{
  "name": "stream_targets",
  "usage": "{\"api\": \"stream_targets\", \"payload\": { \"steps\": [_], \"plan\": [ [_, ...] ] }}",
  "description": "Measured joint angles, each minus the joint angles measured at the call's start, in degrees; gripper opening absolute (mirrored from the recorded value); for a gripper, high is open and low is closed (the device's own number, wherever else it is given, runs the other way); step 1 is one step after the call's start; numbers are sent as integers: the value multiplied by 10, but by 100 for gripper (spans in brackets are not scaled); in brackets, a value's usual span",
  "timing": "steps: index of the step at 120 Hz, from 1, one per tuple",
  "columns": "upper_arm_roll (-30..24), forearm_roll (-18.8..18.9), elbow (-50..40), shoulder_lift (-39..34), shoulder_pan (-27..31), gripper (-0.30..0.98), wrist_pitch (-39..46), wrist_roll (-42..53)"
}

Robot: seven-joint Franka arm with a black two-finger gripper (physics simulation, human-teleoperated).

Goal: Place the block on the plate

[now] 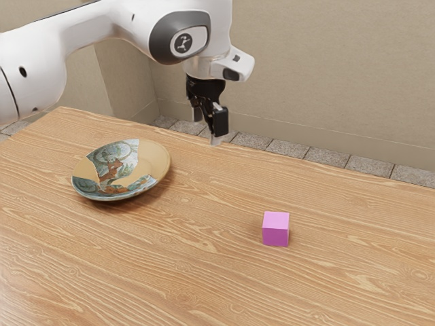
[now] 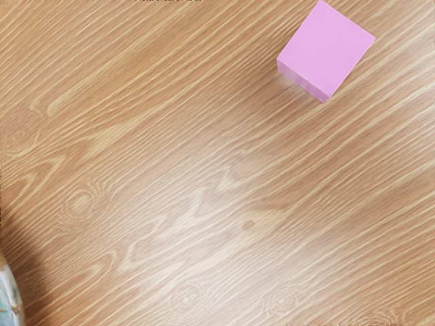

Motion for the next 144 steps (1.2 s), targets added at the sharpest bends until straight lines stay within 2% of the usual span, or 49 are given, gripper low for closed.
{"api": "stream_targets", "payload": {
  "steps": [10, 24, 56, 77, 90, 144],
  "plan": [
    [-2, 1, 2, 7, 0, 69, 3, 20],
    [-3, -25, 6, 37, -6, 69, 17, 44],
    [-8, -56, 1, 100, -37, 69, 70, 79],
    [-10, -120, 0, 149, -40, 69, 89, 93],
    [-15, -143, -4, 162, -38, 69, 94, 114],
    [-10, -171, 62, 254, -36, 69, 150, 254]
  ]
}}
